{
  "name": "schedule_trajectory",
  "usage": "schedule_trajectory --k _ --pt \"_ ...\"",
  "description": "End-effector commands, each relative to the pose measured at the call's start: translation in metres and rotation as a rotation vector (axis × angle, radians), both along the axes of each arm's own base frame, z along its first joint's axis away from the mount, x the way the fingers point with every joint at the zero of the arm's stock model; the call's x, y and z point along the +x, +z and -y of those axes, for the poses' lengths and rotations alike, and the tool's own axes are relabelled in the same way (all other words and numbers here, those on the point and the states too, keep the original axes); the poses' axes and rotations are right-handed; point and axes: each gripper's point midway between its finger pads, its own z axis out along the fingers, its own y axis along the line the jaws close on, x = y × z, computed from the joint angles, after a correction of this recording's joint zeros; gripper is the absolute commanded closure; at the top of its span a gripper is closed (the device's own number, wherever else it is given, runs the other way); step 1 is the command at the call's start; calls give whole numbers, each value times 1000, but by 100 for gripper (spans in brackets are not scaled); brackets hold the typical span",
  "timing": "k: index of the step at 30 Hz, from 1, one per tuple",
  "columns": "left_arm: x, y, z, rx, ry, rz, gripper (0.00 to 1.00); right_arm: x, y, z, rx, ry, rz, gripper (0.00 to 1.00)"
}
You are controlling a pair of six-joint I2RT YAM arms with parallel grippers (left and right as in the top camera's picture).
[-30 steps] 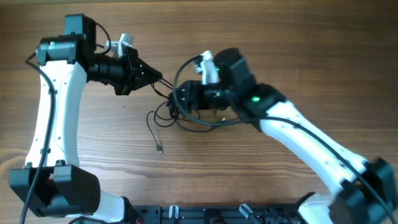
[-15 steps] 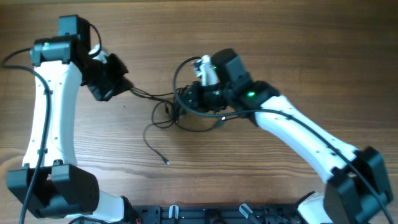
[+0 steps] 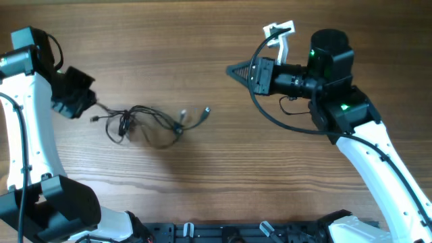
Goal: Untangle cables
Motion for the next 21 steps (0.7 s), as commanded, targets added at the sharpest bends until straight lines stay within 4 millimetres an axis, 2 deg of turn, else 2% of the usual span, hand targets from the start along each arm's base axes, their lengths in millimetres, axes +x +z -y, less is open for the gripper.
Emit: schedule_trajectory --k 1,2,3,4,5,7,11,13,15,17,19,21 --pt "15 50 87 -432 -352 285 96 -9 -3 -3 -10 26 -34 96" --pt "13 62 103 -510 -414 335 96 -6 -20 -3 -63 -9 -70 96" --pt "9 79 127 -613 -507 409 96 -6 -38 -8 -116 -10 -92 90" --pt "7 87 143 -663 -554 435 96 -8 -58 -18 -165 -2 -132 73" --pt "6 88 151 -669 -577 433 96 -12 -70 -29 -189 23 -154 67" --pt "5 89 171 -677 -642 436 96 -23 -106 -59 -236 85 -241 66" --pt "5 89 177 -686 -637 423 96 -25 -167 -81 -346 72 -374 66" --pt "6 89 177 -688 -630 418 96 -25 -185 -83 -371 78 -408 71" --pt "6 87 176 -676 -630 413 96 -21 -193 -80 -397 50 -411 76" --pt "6 83 174 -654 -628 402 96 -8 -201 -71 -449 -28 -382 74" --pt "6 83 174 -655 -627 400 96 4 -213 -52 -538 -120 -356 72" --pt "6 83 174 -655 -627 400 96 4 -214 -51 -552 -109 -338 75"
